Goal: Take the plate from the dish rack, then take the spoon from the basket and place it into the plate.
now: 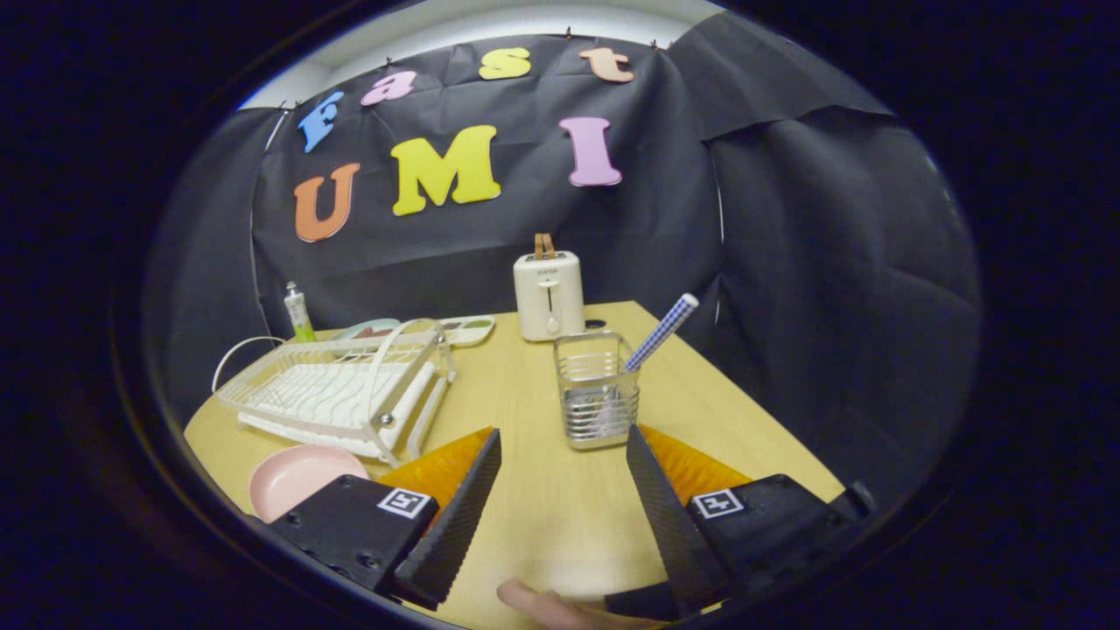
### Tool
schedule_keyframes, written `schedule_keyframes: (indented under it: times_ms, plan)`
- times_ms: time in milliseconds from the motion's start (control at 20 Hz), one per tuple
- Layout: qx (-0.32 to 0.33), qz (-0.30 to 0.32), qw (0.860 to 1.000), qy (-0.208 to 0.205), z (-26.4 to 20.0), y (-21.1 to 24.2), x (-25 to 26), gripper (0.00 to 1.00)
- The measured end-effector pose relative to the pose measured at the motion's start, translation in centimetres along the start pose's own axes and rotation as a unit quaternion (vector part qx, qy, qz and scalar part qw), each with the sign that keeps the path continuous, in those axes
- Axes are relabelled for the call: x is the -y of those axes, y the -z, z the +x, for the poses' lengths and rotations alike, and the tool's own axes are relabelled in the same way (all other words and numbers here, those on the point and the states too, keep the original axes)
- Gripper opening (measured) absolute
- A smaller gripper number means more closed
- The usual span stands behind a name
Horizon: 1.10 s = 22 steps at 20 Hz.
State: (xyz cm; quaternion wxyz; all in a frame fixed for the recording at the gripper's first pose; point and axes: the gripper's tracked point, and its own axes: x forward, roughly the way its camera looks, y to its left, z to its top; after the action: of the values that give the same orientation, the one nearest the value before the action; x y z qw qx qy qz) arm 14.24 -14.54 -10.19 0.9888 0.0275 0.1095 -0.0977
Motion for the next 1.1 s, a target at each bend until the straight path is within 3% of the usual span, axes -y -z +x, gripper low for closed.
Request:
schedule_keyframes:
  times_ms: [200, 350, 500, 600, 950, 1100]
  plan:
    - [0.032, 0.031, 0.999, 0.02, 2.4, -3.1, 4.2, 0.94]
    - [0.042, 0.05, 0.998, -0.014, 4.8, -4.4, 4.1, 0.93]
    - [0.077, 0.044, 0.996, -0.022, 6.4, -6.6, 4.0, 0.88]
    - [0.08, 0.044, 0.996, -0.022, 7.0, -6.9, 3.3, 0.81]
    - [0.055, 0.011, 0.998, 0.0, 9.2, -6.7, 2.2, 0.35]
    - [0.054, 0.0, 0.999, -0.004, 8.9, -7.5, 1.3, 0.27]
